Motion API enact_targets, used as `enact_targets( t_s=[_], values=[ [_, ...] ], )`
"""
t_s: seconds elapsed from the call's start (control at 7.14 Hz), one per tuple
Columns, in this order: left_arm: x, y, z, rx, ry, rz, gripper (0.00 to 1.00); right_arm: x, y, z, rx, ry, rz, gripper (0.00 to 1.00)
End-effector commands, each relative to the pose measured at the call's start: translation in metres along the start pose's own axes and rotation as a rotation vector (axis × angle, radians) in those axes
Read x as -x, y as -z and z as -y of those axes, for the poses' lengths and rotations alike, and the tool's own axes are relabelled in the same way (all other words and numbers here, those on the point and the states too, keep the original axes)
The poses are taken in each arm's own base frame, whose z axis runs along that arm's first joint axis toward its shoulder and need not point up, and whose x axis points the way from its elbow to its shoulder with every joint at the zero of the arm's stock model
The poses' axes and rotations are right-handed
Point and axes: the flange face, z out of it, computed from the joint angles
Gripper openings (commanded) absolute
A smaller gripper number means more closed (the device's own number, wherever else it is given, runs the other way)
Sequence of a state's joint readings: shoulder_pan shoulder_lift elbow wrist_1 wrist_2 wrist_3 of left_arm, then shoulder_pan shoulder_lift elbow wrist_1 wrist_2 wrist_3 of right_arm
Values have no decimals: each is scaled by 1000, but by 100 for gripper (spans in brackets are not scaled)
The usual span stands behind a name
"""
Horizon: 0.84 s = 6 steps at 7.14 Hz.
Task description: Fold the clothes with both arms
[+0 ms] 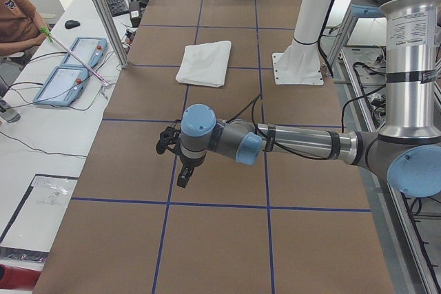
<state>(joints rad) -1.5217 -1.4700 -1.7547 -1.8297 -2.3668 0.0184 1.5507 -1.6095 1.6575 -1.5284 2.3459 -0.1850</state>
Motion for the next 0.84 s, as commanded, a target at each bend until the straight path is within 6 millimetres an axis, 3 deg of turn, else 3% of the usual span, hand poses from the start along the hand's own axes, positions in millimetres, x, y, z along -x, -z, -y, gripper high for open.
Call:
enact_targets(
  t_s=[0.0,0.7],
  values=[
    [-1,1,0,-3,-3,0,100,-1,-1,0,2,-3,1,100],
    [1,-1,0,0,0,0,100,0,-2,-1,2,1,8,100]
  ],
)
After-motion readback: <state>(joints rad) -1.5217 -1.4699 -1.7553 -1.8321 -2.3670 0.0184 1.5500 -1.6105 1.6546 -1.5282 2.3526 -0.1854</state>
